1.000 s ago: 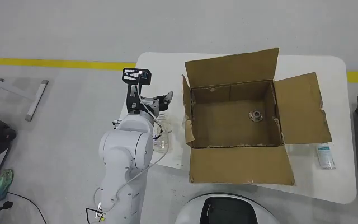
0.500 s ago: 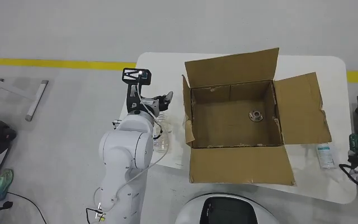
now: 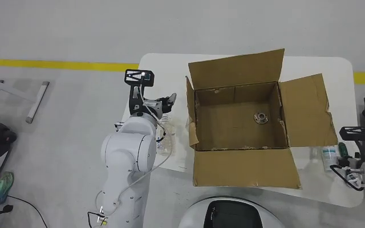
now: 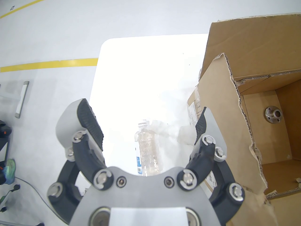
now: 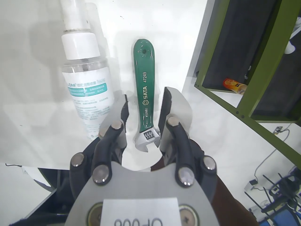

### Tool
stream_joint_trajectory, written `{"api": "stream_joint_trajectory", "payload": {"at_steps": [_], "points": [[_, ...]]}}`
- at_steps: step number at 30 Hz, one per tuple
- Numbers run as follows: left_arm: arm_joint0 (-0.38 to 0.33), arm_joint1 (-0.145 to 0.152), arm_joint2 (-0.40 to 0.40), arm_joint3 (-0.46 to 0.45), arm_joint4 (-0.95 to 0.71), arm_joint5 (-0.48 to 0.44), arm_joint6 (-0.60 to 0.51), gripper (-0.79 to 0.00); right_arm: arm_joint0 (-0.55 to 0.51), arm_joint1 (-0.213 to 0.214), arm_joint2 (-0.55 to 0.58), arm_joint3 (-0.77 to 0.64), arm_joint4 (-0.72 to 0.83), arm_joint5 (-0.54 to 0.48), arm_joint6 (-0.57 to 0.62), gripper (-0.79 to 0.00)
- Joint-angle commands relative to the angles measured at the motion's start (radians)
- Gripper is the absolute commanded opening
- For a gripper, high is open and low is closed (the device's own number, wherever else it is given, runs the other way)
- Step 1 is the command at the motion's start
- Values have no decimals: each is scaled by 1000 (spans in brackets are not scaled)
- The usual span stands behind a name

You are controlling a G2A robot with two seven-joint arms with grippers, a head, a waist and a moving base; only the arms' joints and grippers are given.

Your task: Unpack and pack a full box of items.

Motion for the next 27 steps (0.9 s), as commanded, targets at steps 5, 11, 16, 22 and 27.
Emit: {"api": "stream_joint_trajectory", "payload": {"at_steps": [5,11,16,22,27], "points": [[0,0,0,0,0,0,0,0,-5,3,87,-149,40,59,-15,-388],[0,0,0,0,0,0,0,0,25,8,251,-336,119,85,-95,-573],[0,0,0,0,0,0,0,0,156,31,234,-336,265,-41,-215,-785],[0,0,0,0,0,0,0,0,305,55,-44,-336,269,-113,-187,-785],[0,0,0,0,0,0,0,0,407,57,-372,-336,139,-59,-154,-785]]}}
